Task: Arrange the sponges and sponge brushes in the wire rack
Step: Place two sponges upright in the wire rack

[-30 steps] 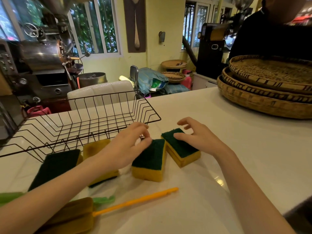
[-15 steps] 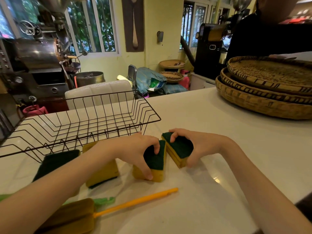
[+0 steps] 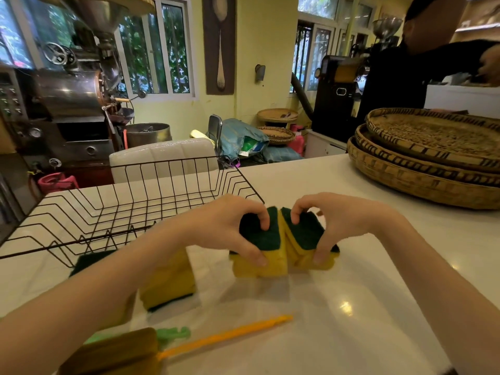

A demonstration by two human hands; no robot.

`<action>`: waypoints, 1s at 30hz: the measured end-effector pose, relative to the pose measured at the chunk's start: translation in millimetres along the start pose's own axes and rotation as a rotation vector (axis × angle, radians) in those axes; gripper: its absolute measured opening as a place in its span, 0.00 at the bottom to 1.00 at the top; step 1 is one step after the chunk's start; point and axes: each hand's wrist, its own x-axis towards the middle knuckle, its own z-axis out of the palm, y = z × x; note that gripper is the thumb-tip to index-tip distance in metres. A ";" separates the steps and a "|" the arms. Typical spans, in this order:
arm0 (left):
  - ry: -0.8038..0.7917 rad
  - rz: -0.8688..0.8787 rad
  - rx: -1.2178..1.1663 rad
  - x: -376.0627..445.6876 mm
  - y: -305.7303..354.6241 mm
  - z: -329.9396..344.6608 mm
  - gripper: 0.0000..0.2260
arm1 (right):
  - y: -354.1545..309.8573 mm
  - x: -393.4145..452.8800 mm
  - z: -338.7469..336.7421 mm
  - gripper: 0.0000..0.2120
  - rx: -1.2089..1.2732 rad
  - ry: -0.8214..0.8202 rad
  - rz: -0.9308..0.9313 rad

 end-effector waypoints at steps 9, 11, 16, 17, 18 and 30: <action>0.161 0.018 0.008 0.5 -7.6 -69.3 0.15 | -19.7 8.1 -51.4 0.25 0.093 0.141 -0.162; 0.180 -0.025 0.025 1.2 -22.2 -81.3 0.15 | -23.7 22.2 -59.8 0.25 0.112 0.173 -0.190; 0.266 -0.141 0.078 2.8 -69.4 -99.5 0.17 | -34.7 80.7 -66.3 0.27 0.182 0.284 -0.251; 0.276 -0.169 0.096 4.2 -80.8 -99.6 0.17 | -37.8 93.9 -65.2 0.27 0.199 0.289 -0.266; 0.285 -0.198 0.111 6.3 -92.6 -99.0 0.18 | -40.8 105.8 -63.6 0.28 0.215 0.293 -0.288; 0.125 -0.464 0.166 28.3 -190.7 -73.1 0.19 | -67.3 216.8 -33.2 0.29 0.124 0.260 -0.361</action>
